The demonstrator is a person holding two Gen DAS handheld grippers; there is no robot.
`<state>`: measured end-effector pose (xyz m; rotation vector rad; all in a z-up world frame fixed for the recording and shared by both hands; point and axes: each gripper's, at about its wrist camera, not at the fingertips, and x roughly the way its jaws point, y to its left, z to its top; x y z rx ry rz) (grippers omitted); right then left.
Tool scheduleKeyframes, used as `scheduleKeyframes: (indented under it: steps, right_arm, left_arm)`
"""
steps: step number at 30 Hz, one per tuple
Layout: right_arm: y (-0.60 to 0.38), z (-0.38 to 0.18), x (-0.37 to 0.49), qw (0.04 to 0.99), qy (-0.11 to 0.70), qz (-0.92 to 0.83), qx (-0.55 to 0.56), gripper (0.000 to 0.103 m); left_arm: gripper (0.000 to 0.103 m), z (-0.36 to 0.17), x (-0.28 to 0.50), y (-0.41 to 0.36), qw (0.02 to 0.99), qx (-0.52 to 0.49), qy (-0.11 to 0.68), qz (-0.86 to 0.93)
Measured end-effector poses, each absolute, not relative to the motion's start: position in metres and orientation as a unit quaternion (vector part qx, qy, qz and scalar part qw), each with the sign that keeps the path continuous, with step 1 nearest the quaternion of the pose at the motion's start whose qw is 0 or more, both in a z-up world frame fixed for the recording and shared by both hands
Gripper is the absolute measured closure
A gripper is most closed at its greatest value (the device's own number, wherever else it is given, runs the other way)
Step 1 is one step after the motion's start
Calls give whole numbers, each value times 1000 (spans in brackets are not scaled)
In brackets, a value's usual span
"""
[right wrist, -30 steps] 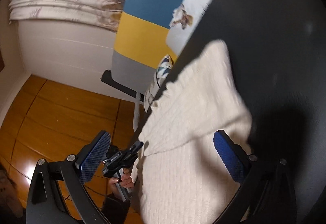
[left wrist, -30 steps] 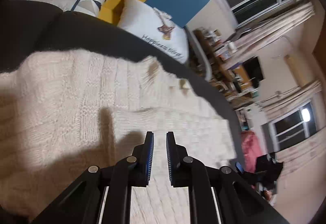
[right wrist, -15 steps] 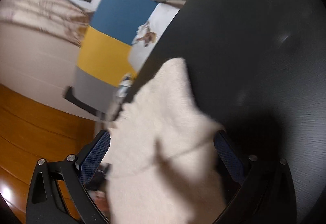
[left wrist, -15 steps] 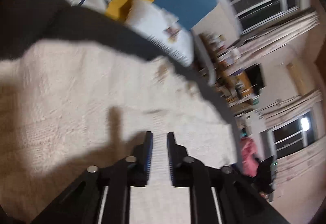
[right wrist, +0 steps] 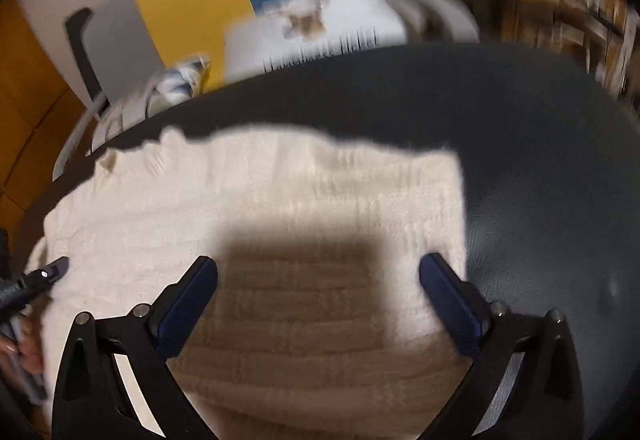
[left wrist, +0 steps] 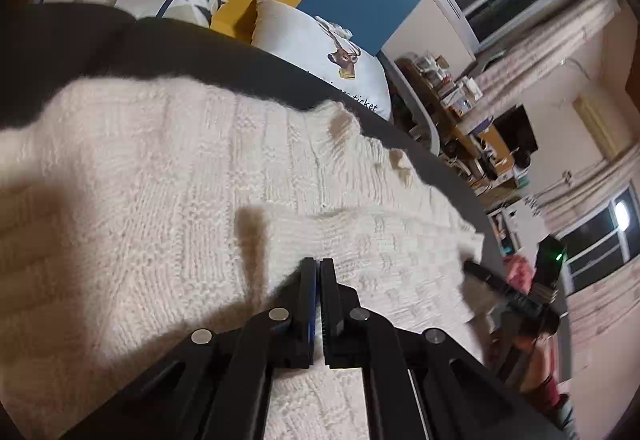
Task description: Fold clothes
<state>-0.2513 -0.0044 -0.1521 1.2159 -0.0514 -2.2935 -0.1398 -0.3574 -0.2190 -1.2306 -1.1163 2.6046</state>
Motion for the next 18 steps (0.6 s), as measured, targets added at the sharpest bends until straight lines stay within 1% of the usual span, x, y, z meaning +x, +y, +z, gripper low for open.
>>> scheduleKeyframes:
  steps: [1, 2, 3, 5, 7, 9, 10, 12, 13, 15, 18]
  right_arm:
    - [-9, -155, -252, 263, -1, -852, 453, 0]
    - [-14, -157, -253, 256, 17, -853, 455, 0]
    - [-19, -160, -254, 249, 35, -854, 456, 0]
    - [-31, -163, -253, 242, 67, -854, 456, 0]
    - [-50, -156, -243, 263, 82, -851, 447, 0]
    - [-72, -163, -235, 274, 112, -843, 450, 0]
    - [-83, -170, -232, 276, 129, -838, 453, 0]
    - [-100, -183, -233, 273, 152, -829, 464, 0]
    - [-100, -186, -232, 269, 148, -833, 459, 0]
    - [-96, -184, -233, 259, 137, -834, 468, 0]
    - [-90, -163, -218, 261, 98, -838, 469, 0]
  left_arm:
    - [100, -217, -140, -359, 26, -397, -368, 841]
    - [93, -214, -140, -360, 27, -391, -377, 839]
    - [88, -208, -138, -361, 30, -377, -388, 841]
    - [88, -199, -135, -363, 30, -364, -391, 845]
    - [88, -204, -136, -361, 12, -388, -374, 842]
    - [98, -217, -137, -363, 8, -398, -371, 839]
    - [100, -219, -136, -367, 8, -394, -378, 837]
    - [101, -220, -133, -375, 11, -389, -408, 826]
    - [101, -218, -129, -378, 9, -384, -420, 822]
    - [87, -210, -116, -385, 3, -370, -440, 819]
    - [84, -193, -73, -398, -7, -334, -457, 824]
